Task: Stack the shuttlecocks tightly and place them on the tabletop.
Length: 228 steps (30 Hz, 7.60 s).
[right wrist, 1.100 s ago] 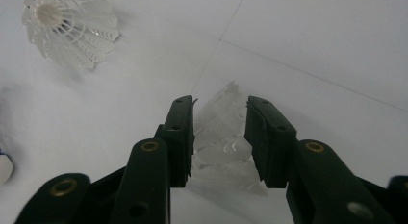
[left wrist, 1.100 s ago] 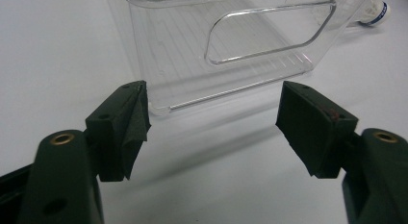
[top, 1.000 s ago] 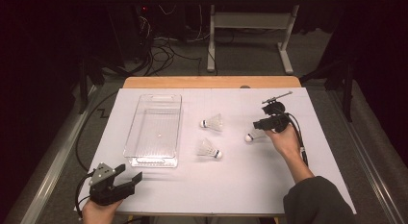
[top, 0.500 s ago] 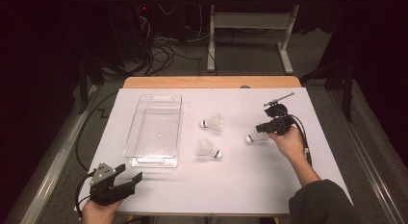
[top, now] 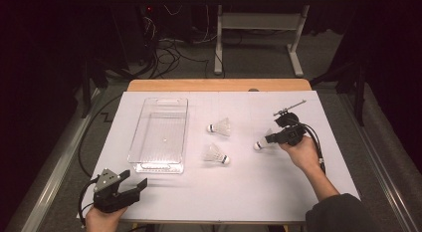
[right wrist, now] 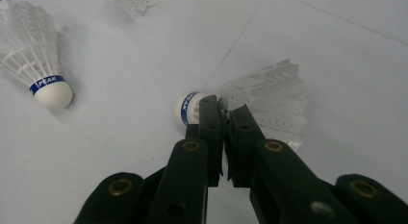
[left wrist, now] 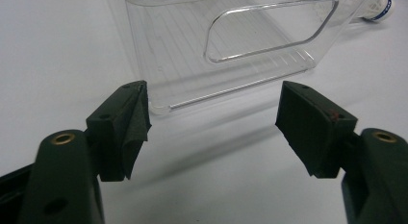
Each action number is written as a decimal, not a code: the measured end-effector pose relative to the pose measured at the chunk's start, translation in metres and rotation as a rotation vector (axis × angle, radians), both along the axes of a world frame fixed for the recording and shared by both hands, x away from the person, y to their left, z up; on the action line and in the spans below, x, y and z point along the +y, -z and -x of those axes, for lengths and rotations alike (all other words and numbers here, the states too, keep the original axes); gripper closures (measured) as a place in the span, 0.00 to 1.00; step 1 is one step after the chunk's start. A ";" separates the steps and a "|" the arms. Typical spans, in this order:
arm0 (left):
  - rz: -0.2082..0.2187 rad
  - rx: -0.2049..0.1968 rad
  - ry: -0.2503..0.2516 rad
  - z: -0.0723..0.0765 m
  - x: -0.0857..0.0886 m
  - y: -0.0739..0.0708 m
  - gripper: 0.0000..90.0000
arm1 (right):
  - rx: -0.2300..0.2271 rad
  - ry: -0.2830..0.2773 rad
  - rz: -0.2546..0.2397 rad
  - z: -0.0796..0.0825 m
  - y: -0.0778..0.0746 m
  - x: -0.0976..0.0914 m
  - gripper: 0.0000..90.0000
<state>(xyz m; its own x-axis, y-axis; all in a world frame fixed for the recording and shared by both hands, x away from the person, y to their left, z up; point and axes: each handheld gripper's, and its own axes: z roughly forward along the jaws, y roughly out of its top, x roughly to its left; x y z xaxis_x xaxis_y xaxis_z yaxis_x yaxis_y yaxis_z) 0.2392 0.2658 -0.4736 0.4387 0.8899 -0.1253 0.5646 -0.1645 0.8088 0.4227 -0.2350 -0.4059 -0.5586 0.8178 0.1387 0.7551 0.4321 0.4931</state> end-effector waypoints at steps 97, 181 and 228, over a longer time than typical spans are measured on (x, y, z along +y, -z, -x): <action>0.006 -0.004 -0.004 -0.001 0.001 -0.001 0.32 | -0.064 0.008 -0.136 -0.021 0.002 0.037 1.00; 0.012 -0.003 0.004 -0.001 0.001 -0.002 0.32 | -0.036 -0.063 -0.221 -0.048 0.015 0.100 1.00; 0.023 -0.018 0.003 0.001 0.003 -0.004 0.32 | -0.031 -0.056 -0.209 -0.052 0.024 0.101 0.85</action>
<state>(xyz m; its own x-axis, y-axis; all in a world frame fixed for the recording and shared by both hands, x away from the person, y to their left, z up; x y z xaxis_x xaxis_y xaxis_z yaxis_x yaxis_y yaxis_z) 0.2383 0.2689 -0.4697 0.4439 0.8854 -0.1379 0.5493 -0.1472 0.8226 0.4745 -0.1341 -0.4297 -0.6091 0.7405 0.2840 0.7160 0.3593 0.5986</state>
